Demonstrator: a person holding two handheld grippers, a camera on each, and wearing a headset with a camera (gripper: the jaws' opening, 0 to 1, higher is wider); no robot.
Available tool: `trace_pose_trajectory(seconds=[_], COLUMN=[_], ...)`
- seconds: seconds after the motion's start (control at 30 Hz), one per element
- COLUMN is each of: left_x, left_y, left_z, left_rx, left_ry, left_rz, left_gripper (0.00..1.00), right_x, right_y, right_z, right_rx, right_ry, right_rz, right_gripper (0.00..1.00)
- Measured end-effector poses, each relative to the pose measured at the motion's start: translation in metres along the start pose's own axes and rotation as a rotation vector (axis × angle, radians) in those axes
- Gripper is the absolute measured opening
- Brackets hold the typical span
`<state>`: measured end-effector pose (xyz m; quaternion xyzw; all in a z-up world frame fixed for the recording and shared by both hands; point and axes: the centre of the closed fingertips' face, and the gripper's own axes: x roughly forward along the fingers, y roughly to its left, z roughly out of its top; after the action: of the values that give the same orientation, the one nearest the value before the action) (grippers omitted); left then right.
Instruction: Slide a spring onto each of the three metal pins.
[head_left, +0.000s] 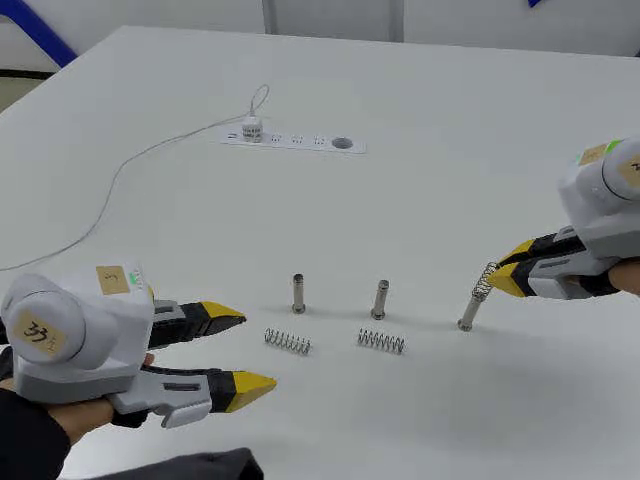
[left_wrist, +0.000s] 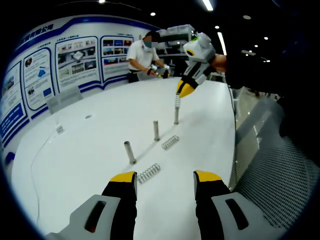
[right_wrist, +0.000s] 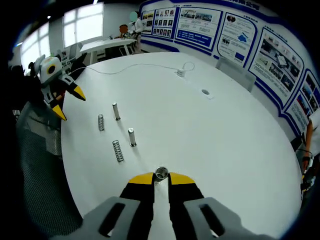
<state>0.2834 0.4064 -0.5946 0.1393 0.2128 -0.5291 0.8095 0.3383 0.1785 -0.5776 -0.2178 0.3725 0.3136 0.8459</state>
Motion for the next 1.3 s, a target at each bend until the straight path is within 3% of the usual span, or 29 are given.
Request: trace_pose_trajectory(seconds=[0.83,0.93,1.3], left_x=[0.000,0.000,0.000], left_y=[0.001,0.001,0.001], left_z=[-0.003,-0.003,-0.004], left_rx=[-0.004,-0.007,-0.006], left_ry=[0.016,0.014,0.017], left_rz=[0.004,0.006,0.006], left_gripper=[0.47,0.47,0.47], right_x=[0.030,0.032,0.031], right_y=[0.002,0.004,0.006], right_z=[-0.022,-0.026,-0.031], right_rx=[0.023,0.014,0.022], right_ry=[0.060,0.074,0.086], right_rz=[0.023,0.026,0.037], right_gripper=[0.11,0.04,0.04])
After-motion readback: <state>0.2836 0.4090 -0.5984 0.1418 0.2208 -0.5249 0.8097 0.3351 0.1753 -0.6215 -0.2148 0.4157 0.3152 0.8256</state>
